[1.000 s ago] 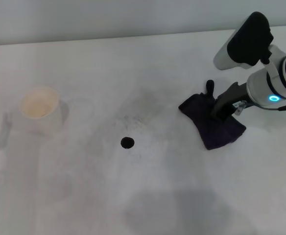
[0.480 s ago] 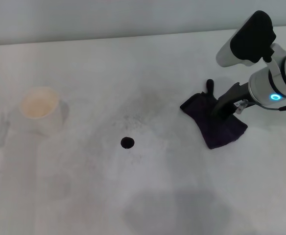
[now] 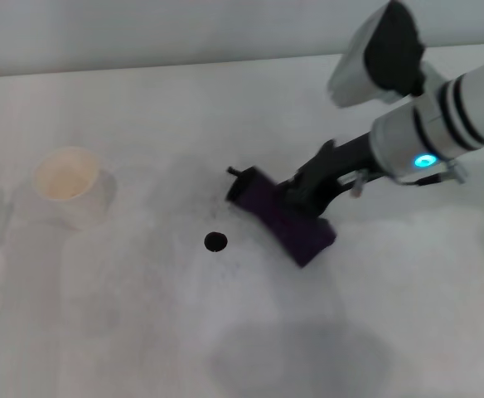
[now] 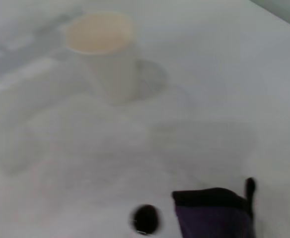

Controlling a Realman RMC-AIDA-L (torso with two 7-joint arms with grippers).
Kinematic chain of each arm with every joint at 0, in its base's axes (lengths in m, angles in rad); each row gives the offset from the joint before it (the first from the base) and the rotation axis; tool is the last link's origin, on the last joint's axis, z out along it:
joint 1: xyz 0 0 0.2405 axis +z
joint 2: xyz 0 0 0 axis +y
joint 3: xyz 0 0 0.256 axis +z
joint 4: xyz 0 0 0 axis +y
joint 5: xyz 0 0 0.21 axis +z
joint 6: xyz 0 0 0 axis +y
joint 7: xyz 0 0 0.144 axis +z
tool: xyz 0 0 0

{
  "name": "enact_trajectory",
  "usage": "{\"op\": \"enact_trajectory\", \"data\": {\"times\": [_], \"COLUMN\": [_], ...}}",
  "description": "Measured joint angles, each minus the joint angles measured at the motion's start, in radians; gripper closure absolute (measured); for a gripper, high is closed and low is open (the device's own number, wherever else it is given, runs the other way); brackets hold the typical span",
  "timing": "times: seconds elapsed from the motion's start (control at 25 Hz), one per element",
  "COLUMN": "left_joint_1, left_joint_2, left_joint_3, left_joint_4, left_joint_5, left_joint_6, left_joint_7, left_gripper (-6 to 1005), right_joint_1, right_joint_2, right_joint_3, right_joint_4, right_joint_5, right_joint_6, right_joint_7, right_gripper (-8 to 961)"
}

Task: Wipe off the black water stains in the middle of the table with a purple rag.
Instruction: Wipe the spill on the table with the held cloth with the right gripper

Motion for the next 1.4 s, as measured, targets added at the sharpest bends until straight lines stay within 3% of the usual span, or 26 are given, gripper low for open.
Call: {"op": "enact_trajectory", "data": {"times": [0.36, 0.68, 1.08, 1.4], "left_joint_1": [-0.009, -0.019, -0.017, -0.015], "left_joint_2": [0.000, 0.000, 0.000, 0.000], "left_joint_3": [0.000, -0.006, -0.021, -0.024], "left_joint_4": [0.000, 0.000, -0.002, -0.016], "left_joint_5": [0.000, 0.001, 0.001, 0.001], "left_joint_6": [0.000, 0.000, -0.012, -0.014], "left_joint_7": [0.000, 0.000, 0.000, -0.012], "left_gripper": [112, 112, 111, 111], "right_joint_1": [0.077, 0.081, 0.082, 0.086], "right_joint_2": [0.008, 0.013, 0.012, 0.006], "right_joint_3": [-0.226, -0.384, -0.416, -0.288], "right_joint_4": [0.146, 0.180, 0.227, 0.292], "right_joint_5": [0.132, 0.212, 0.221, 0.220], "right_joint_6": [-0.152, -0.321, -0.462, -0.508], "right_joint_7": [-0.055, -0.073, -0.064, -0.060], "right_gripper": [888, 883, 862, 846]}}
